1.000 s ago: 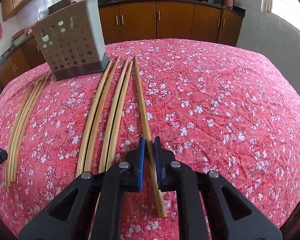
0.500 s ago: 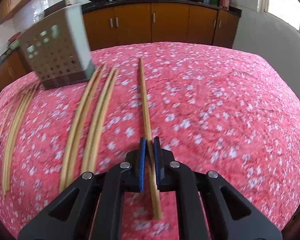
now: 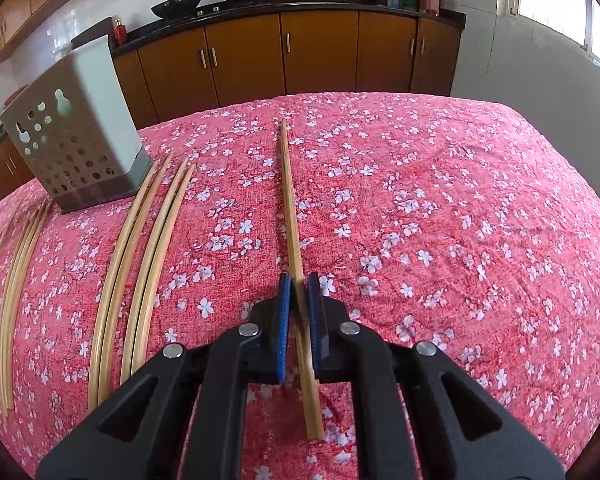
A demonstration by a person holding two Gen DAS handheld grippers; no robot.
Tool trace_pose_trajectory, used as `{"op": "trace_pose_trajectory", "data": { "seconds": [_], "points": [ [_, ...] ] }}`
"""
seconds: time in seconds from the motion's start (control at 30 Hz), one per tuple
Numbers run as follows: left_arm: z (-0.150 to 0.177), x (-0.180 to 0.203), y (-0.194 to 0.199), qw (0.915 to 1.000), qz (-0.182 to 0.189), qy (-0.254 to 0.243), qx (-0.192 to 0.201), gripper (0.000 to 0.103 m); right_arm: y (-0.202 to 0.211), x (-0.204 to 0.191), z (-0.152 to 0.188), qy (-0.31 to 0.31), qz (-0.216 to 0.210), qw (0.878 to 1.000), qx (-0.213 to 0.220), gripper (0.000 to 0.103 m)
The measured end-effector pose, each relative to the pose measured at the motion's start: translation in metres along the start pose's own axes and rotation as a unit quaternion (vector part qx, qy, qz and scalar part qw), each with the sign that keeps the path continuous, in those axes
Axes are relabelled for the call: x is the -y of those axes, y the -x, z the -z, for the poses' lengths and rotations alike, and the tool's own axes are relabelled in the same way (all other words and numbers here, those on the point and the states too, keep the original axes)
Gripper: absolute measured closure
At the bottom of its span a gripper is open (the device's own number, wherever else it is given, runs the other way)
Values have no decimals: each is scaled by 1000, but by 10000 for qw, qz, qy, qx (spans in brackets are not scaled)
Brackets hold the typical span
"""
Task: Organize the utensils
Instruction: 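Lift the held chopsticks with both tools and carry them above the metal holder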
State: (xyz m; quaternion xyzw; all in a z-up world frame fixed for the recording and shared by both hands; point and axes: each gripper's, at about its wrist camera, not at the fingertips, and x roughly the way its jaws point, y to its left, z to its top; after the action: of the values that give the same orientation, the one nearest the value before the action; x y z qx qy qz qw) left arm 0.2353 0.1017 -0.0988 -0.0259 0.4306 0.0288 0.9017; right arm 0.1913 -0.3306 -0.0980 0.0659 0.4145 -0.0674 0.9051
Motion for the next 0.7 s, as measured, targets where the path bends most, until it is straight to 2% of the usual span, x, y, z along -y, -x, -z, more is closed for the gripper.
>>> {"op": "trace_pose_trajectory", "data": {
  "seconds": [0.23,0.53,0.6,0.7],
  "points": [
    [5,1,8,9999,116,88,6,91,1,0,2,15,13,10000,1,93],
    [14,13,20,9990,-164,-415,-19,95,15,-2,9,38,-28,10000,73,95],
    [11,14,33,9989,-111,-430,170,95,30,-2,5,2,-109,9995,308,95],
    [-1,15,66,9971,-23,-401,653,95,60,-6,-7,86,-138,9967,799,95]
  ]
}}
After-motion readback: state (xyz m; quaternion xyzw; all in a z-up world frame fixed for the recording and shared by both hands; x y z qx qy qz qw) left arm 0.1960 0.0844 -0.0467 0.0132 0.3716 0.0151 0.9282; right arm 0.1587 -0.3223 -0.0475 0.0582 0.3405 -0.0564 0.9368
